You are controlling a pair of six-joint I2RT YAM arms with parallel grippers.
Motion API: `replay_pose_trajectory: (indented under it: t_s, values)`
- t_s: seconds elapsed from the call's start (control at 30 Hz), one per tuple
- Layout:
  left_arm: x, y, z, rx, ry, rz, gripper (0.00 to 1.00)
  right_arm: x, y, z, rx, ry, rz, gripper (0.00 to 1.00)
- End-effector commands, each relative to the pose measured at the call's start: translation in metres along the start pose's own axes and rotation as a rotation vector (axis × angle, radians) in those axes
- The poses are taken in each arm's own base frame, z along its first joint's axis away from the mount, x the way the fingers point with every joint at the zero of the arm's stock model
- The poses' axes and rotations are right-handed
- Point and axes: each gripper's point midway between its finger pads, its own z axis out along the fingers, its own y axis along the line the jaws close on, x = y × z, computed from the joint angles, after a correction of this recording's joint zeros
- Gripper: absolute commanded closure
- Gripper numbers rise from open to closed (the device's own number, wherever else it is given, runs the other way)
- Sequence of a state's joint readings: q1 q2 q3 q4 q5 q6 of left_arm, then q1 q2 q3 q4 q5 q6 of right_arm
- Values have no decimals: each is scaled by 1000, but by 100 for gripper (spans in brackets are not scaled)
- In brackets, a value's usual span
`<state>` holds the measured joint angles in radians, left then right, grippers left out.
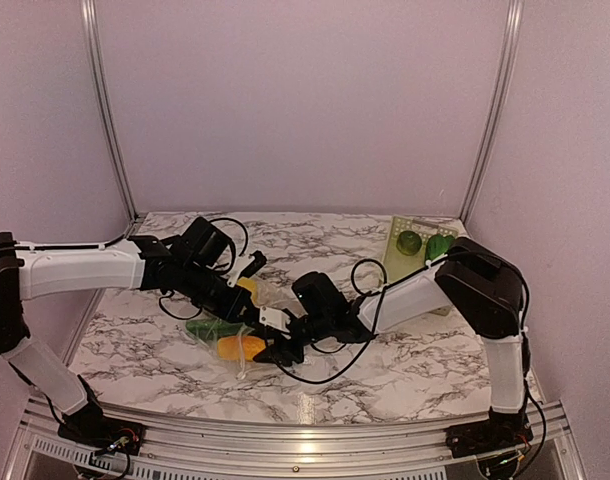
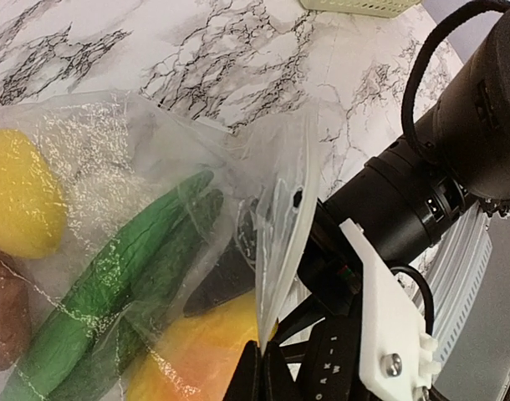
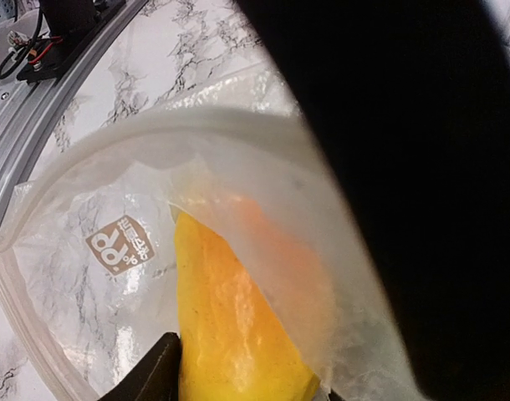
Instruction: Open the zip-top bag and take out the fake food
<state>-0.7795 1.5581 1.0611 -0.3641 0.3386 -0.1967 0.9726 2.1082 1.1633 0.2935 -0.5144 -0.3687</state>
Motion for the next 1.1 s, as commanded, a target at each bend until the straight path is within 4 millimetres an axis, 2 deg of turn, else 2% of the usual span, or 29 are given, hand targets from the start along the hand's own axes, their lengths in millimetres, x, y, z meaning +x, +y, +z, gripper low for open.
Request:
replay_pose_trajectory:
  t_s: [0.0, 0.13, 0.27, 0.37, 0.47, 0.63, 0.8, 0.97, 1.07]
  values:
    - [0, -7, -12, 30, -24, 35, 100, -2, -11, 7, 41, 4, 25, 50]
    - [0, 1, -15, -7, -33, 35, 100, -16, -13, -4, 64, -23, 38, 64]
    - [-3, 15, -18, -56, -65, 8, 100, -43, -16, -29, 120, -59, 37, 66]
    - [-9, 23, -20, -95, -92, -12, 100, -56, -18, -45, 154, -54, 48, 68]
    - [-12, 29, -20, -134, -90, -29, 100, -53, -21, -57, 198, -5, 86, 70]
    - [-14, 44, -16, -210, -79, -71, 100, -37, -19, -78, 257, 79, 137, 71]
    - [-9, 51, -8, -228, -81, -106, 100, -48, -17, -100, 297, 34, 199, 71]
    - [-9, 57, -6, -256, -85, -118, 100, -53, -25, -117, 351, -10, 307, 71]
    - [-17, 57, -10, -267, -105, -119, 100, -53, -37, -136, 406, -46, 398, 71]
